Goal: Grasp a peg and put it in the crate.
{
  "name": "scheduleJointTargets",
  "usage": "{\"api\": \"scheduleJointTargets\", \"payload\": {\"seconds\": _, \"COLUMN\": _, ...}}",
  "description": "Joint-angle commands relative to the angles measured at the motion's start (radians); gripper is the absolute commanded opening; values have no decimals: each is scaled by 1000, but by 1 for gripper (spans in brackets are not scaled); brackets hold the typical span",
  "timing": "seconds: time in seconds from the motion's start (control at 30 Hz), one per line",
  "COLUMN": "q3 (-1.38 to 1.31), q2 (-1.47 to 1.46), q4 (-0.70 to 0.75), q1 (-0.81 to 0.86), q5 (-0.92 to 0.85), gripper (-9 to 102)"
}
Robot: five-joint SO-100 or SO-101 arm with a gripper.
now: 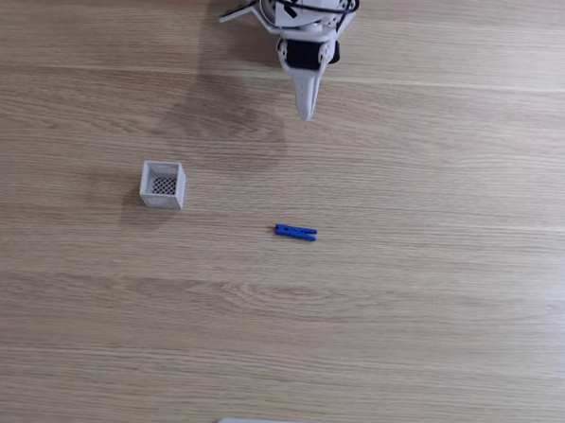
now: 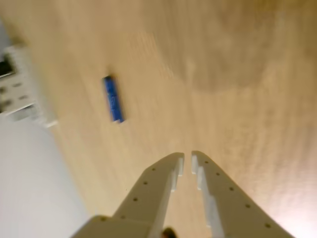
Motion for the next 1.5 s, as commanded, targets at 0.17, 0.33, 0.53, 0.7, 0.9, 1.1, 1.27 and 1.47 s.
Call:
{"api": "scheduleJointTargets", "payload": {"seconds": 0.17, "q3": -334, "q2": -456, "q4": -6, "q1": 11, "q5": -15, "gripper": -1}}
{"api": "scheduleJointTargets", "payload": {"seconds": 0.33, "q3": -658, "q2": -778, "q4": 11, "q1": 8, "q5": -17, "gripper": 0}}
{"api": "scheduleJointTargets", "payload": {"seconds": 0.53, "q3": -1019, "q2": -1212, "q4": 21, "q1": 12, "q5": -75, "gripper": 1}}
{"api": "scheduleJointTargets", "payload": {"seconds": 0.7, "q3": -1321, "q2": -1539, "q4": 66, "q1": 14, "q5": -123, "gripper": 1}}
{"api": "scheduleJointTargets", "payload": {"seconds": 0.9, "q3": -1703, "q2": -1804, "q4": 195, "q1": 57, "q5": -91, "gripper": 1}}
{"api": "scheduleJointTargets", "payload": {"seconds": 1.1, "q3": -1960, "q2": -2005, "q4": 279, "q1": 55, "q5": -75, "gripper": 4}}
{"api": "scheduleJointTargets", "payload": {"seconds": 1.27, "q3": -2025, "q2": -2092, "q4": 290, "q1": 49, "q5": -74, "gripper": 15}}
{"api": "scheduleJointTargets", "payload": {"seconds": 1.47, "q3": -2025, "q2": -2137, "q4": 287, "q1": 55, "q5": -54, "gripper": 17}}
